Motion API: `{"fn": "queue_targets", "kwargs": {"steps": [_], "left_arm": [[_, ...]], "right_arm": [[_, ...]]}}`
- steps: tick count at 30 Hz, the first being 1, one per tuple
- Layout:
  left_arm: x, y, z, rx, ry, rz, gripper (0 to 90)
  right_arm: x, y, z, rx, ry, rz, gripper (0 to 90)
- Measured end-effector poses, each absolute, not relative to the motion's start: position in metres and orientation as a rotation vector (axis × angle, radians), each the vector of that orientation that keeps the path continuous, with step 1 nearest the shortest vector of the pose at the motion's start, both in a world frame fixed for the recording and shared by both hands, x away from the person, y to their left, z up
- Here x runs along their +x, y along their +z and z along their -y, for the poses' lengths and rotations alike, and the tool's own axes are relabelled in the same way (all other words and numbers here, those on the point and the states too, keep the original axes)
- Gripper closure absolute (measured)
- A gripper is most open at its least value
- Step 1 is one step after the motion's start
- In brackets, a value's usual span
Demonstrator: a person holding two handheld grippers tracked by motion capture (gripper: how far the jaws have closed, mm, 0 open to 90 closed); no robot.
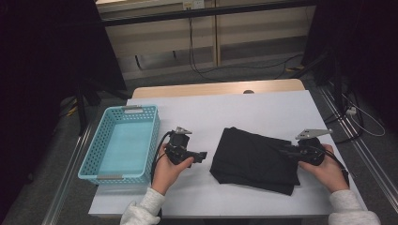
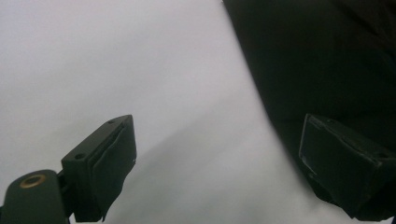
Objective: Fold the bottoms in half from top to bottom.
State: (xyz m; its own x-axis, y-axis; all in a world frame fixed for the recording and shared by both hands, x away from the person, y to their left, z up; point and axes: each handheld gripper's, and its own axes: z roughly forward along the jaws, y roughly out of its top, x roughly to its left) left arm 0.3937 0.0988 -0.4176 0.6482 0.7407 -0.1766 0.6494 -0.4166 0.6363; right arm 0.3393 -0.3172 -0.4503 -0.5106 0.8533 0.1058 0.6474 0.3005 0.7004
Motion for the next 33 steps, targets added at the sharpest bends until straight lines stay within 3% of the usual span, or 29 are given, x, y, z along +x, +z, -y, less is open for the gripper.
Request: {"fn": "queue_targets", "kwargs": {"steps": [1,4,13,19,20,25,28,29,30,33], "left_arm": [[0.394,-0.418,-0.098,2.178,0.174,-1.073,10.8],[0.394,-0.418,-0.098,2.179,0.17,-1.074,10.8],[0.393,-0.419,-0.098,2.186,0.165,-1.067,10.8],[0.393,-0.419,-0.099,2.184,0.167,-1.075,10.8],[0.392,-0.419,-0.099,2.184,0.167,-1.073,10.8],[0.39,-0.418,-0.097,2.188,0.167,-1.06,10.7],[0.391,-0.419,-0.098,2.19,0.169,-1.067,10.8],[0.391,-0.42,-0.098,2.186,0.164,-1.071,10.8],[0.391,-0.42,-0.099,2.188,0.164,-1.071,10.8],[0.392,-0.418,-0.1,2.18,0.169,-1.074,10.9]], "right_arm": [[0.34,-0.451,0.318,1.386,1.038,-2.281,80.4],[0.342,-0.447,0.317,1.376,1.024,-2.294,83.7],[0.364,-0.439,0.317,1.331,0.942,-2.261,84.2],[0.346,-0.432,0.319,1.385,0.988,-2.278,83.0],[0.345,-0.433,0.318,1.387,0.972,-2.29,81.3],[0.349,-0.442,0.317,1.377,0.943,-2.274,52.2],[0.348,-0.447,0.316,1.394,0.955,-2.302,54.4],[0.348,-0.447,0.317,1.398,0.951,-2.306,62.4],[0.347,-0.447,0.317,1.404,0.97,-2.313,76.9],[0.343,-0.446,0.312,1.337,0.954,-2.348,80.9]]}}
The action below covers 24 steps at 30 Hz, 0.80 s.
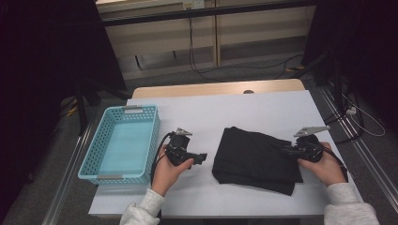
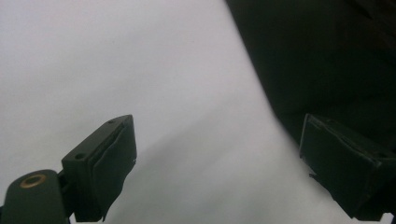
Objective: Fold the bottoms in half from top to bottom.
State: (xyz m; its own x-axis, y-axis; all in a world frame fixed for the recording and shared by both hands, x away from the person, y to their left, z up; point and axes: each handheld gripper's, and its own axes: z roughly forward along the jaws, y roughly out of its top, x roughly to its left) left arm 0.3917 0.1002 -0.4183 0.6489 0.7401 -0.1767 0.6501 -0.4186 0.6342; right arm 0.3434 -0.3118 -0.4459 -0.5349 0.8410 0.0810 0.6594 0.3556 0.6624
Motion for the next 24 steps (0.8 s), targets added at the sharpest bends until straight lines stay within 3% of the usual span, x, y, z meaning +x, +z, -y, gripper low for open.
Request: {"fn": "queue_targets", "kwargs": {"steps": [18,20,22,24], "left_arm": [[0.388,-0.421,-0.098,2.189,0.157,-1.061,10.9],[0.387,-0.419,-0.098,2.183,0.144,-1.052,10.5],[0.385,-0.417,-0.097,2.176,0.129,-1.045,10.2],[0.383,-0.416,-0.095,2.172,0.129,-1.03,9.6]], "right_arm": [[0.355,-0.431,0.312,1.424,0.991,-2.302,81.1],[0.352,-0.432,0.314,1.404,0.971,-2.322,72.3],[0.353,-0.432,0.313,1.294,0.947,-2.285,48.0],[0.358,-0.433,0.315,1.257,0.975,-2.246,42.7]]}}
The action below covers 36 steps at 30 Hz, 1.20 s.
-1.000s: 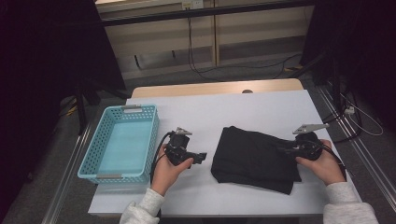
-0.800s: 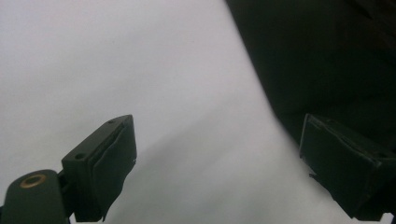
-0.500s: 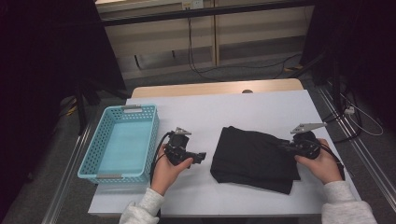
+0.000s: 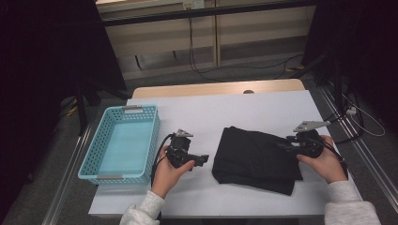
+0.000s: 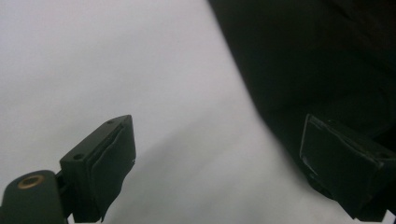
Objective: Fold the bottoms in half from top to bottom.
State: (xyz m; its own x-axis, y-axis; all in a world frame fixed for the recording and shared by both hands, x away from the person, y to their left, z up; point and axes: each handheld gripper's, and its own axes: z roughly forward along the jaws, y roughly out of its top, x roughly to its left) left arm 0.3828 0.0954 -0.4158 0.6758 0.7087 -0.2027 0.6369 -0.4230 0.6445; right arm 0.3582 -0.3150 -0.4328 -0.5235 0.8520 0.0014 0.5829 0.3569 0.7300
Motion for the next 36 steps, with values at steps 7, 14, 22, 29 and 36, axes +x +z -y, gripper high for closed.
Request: {"fn": "queue_targets", "kwargs": {"steps": [7,14,22,29,36], "left_arm": [[0.377,-0.418,-0.088,2.194,0.092,-0.992,7.8],[0.367,-0.422,-0.083,2.225,0.071,-0.953,8.8],[0.355,-0.431,-0.061,2.28,0.025,-1.005,20.2],[0.345,-0.435,-0.041,2.303,0.073,-1.047,34.4],[0.348,-0.435,-0.037,2.29,-0.031,-1.073,80.9]], "right_arm": [[0.37,-0.458,0.324,1.334,1.049,-2.292,36.3],[0.361,-0.461,0.333,1.442,1.194,-2.27,74.9],[0.354,-0.46,0.327,1.39,1.156,-2.244,78.2],[0.346,-0.455,0.315,1.346,1.043,-2.223,78.6],[0.342,-0.453,0.309,1.348,1.027,-2.211,79.1]]}}
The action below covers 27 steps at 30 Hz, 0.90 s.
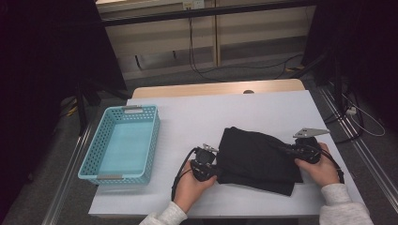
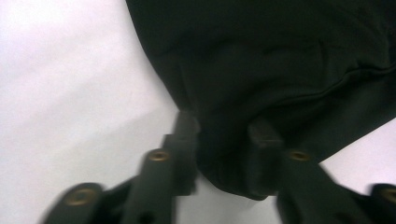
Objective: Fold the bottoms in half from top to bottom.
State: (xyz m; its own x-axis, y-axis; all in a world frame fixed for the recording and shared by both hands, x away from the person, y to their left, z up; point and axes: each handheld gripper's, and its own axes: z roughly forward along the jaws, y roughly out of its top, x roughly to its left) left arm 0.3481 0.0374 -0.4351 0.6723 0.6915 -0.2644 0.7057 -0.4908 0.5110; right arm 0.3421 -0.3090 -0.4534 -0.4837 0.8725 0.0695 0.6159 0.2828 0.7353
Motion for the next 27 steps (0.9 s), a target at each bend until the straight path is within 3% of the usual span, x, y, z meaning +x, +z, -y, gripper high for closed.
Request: {"fn": "queue_targets", "kwargs": {"steps": [5,9,12,19,27], "left_arm": [[0.366,-0.428,-0.047,2.299,-0.112,-1.106,86.1],[0.388,-0.416,-0.059,2.297,-0.097,-1.152,86.2],[0.406,-0.406,-0.065,2.278,-0.108,-1.18,86.2],[0.451,-0.406,-0.078,2.308,-0.075,-1.262,86.0],[0.475,-0.419,-0.085,2.243,-0.084,-1.363,85.9]], "right_arm": [[0.339,-0.452,0.307,1.361,1.051,-2.205,76.2],[0.335,-0.445,0.304,1.398,1.075,-2.144,52.2],[0.332,-0.439,0.3,1.416,1.129,-2.092,41.7],[0.32,-0.433,0.278,1.423,1.141,-2.018,34.2],[0.313,-0.449,0.245,1.42,1.099,-2.087,30.6]]}}
